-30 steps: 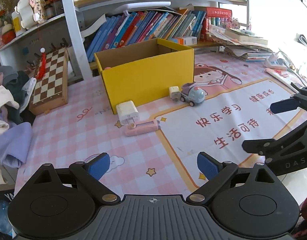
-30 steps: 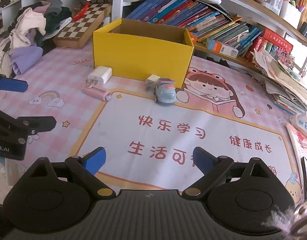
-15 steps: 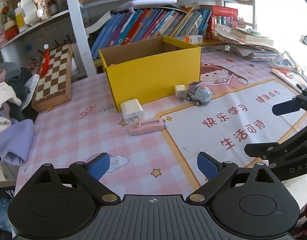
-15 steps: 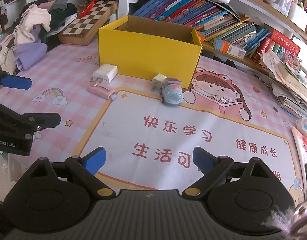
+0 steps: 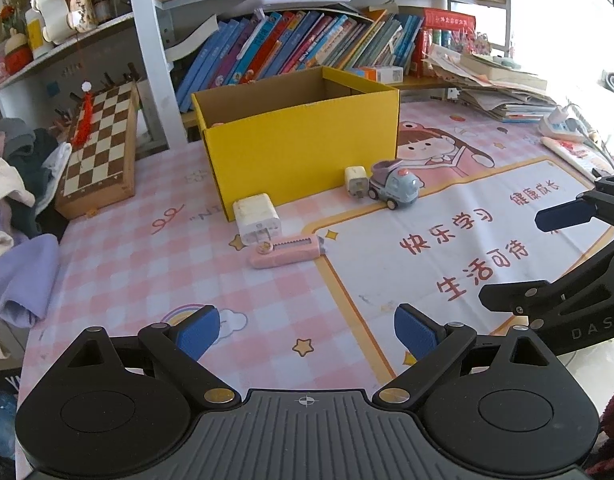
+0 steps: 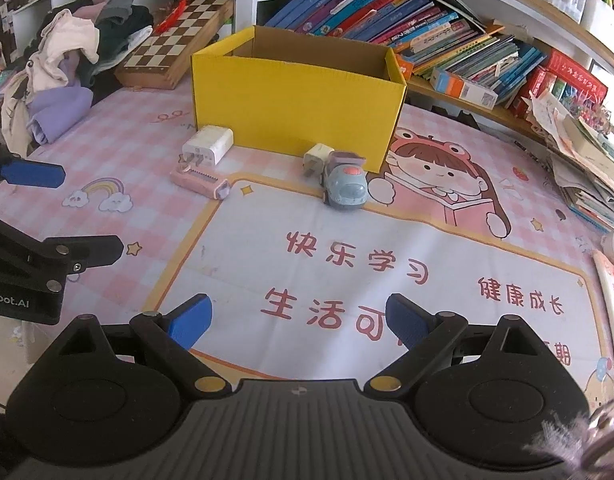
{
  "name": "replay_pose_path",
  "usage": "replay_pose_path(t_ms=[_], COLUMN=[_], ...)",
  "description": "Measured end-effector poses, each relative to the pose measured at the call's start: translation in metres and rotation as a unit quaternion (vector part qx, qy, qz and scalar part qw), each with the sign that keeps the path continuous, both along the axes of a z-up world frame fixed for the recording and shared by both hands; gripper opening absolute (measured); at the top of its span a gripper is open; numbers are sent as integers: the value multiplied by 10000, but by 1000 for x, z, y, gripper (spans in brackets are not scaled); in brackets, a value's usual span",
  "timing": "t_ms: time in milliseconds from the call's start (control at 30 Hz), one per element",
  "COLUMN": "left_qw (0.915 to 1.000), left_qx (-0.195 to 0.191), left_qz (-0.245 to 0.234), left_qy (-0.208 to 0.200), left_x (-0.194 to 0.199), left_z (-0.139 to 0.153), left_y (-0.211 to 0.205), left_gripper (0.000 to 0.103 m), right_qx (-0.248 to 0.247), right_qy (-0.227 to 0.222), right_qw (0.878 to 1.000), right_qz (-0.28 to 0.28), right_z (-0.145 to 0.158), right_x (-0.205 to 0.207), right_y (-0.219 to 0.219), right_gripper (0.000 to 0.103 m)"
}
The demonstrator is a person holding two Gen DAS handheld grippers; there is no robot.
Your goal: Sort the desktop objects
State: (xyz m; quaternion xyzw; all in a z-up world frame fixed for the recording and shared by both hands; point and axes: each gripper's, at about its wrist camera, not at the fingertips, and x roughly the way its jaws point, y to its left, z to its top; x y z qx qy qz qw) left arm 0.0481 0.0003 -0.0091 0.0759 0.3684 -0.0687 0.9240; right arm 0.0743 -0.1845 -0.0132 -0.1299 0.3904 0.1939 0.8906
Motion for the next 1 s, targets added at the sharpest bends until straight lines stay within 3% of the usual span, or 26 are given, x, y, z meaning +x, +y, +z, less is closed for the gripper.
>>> replay_pose_path(t_ms=[400,1000], left_qw=[10000,9995], left_qx=[12,17], left_qz=[-23,328], left_qy=[45,16], left_x=[12,44], left_z=[-2,-1], left_y=[-9,-15], left_gripper=[96,96], right_qx=[42,41], right_qy=[-7,-37], right_qw=[10000,9996], right_qz=[18,261], right_z=[1,4], right_x=[12,57], right_y=[-6,-12], right_gripper=[91,91])
